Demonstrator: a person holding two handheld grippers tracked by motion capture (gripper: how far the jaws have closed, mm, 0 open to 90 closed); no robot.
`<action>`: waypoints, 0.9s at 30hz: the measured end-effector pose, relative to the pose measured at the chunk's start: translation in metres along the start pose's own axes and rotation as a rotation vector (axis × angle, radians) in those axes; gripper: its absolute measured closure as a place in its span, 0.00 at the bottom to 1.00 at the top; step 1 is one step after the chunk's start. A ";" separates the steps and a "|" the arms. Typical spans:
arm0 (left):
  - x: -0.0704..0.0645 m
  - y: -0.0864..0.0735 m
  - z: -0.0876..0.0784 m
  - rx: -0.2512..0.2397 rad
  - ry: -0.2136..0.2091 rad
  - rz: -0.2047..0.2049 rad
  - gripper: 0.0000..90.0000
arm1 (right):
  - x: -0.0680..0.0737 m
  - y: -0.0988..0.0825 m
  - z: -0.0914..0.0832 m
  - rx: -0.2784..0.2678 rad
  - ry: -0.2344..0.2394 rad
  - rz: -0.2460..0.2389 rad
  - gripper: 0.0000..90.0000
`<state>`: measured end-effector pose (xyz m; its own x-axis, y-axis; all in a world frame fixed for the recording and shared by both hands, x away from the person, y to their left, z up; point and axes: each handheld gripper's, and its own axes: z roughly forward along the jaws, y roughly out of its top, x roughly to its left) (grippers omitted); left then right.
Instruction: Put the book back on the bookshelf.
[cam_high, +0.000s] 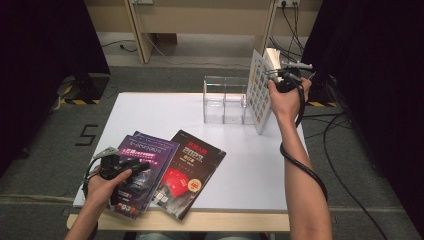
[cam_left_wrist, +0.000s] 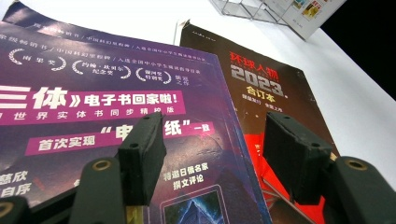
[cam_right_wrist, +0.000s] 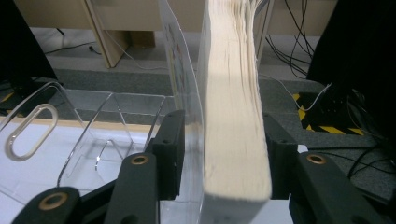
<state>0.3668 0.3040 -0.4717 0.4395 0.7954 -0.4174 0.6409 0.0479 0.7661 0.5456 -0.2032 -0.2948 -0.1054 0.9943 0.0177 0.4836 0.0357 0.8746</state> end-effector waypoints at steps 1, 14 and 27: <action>0.000 0.000 0.000 0.000 0.000 0.001 0.42 | 0.000 -0.001 -0.002 -0.002 0.000 -0.001 0.64; -0.005 0.001 -0.001 -0.004 0.001 0.012 0.42 | 0.001 -0.012 -0.024 -0.025 0.015 0.001 0.62; -0.003 0.002 -0.004 -0.007 0.023 0.016 0.42 | 0.001 -0.026 -0.045 -0.039 0.016 0.003 0.61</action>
<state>0.3636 0.3039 -0.4668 0.4351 0.8098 -0.3935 0.6293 0.0391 0.7762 0.4938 -0.2075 -0.2956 -0.1178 0.9927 0.0276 0.4501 0.0286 0.8925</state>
